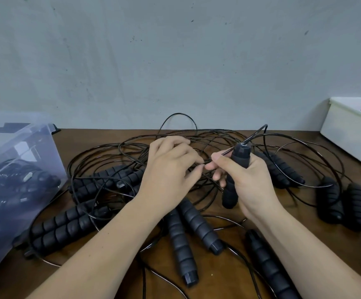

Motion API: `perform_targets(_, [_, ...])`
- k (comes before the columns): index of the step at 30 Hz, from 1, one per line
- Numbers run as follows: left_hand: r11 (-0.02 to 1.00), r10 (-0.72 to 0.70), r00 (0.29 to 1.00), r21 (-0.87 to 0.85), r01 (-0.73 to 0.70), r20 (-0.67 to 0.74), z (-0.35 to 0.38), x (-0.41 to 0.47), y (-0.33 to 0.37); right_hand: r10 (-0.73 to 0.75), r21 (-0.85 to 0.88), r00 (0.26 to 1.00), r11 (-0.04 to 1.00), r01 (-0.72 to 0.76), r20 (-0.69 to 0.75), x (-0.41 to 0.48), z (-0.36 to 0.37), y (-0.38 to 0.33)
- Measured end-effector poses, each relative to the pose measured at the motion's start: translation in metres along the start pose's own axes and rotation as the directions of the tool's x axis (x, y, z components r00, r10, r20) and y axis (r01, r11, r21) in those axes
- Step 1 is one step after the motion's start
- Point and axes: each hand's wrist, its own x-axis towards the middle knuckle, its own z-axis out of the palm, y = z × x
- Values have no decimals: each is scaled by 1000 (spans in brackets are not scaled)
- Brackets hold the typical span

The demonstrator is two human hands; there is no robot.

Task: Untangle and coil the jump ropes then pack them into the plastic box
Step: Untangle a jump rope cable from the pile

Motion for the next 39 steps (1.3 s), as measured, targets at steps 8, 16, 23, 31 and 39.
perform_targets(8, [995,-18,1000,94,16,22,2,4,-12,11,41,999,999,-9,-38,3,-3,-4])
perform_targets(16, [973,-118,992,205,108,38,-4,5,-38,62,155,986,987,-37,-157,11,-18,-18])
perform_targets(23, [979,-35,995,205,15,94,-5,4,-18,114,76,989,991,-107,-95,7,-7,-9])
perform_targets(31, [958,20,988,279,-63,153,6,0,-4,175,-62,984,983,-173,19,-1,4,2])
perform_targets(39, [946,-72,992,324,36,100,-6,7,-24,135,71,989,989,-131,-63,4,-7,-17])
